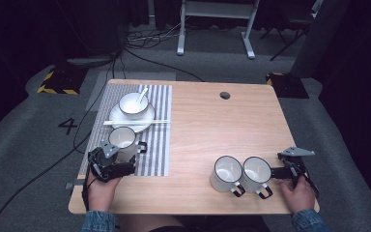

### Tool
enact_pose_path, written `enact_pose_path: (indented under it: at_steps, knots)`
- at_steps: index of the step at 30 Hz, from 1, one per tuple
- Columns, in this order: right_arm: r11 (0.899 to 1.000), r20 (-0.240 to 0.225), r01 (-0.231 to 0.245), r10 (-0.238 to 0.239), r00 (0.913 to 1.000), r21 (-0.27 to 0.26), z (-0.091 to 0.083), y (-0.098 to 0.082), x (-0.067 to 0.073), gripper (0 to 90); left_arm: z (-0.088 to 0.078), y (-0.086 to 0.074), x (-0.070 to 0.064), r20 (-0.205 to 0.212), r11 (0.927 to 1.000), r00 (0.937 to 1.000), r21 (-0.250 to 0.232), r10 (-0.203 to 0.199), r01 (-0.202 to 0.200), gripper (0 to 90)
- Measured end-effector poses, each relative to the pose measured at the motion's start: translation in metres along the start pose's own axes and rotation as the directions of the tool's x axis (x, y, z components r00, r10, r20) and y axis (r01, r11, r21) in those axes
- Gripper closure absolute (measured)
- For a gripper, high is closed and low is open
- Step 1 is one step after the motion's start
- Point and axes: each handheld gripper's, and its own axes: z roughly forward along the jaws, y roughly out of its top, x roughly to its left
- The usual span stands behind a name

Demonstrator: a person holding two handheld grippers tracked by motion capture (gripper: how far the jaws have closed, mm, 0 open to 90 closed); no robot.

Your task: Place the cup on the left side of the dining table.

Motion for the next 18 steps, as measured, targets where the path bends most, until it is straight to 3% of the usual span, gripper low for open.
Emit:
enact_pose_path:
  at_steps: [3, 18]
  knots:
    - [1.000, 0.001, 0.001, -0.001, 1.0000, 0.000, 0.000, 0.000, 0.000, 9.1, -0.011, -0.008, 0.000, 0.046, 0.9999, 0.9990, -0.013, 0.000, 0.000, 5.0]
    - [1.000, -0.002, 0.011, -0.011, 0.9999, 0.004, 0.000, 0.000, -0.001, 8.6, -0.045, -0.034, 0.004, 0.101, 0.9997, 0.9946, -0.001, 0.024, -0.024, 5.1]
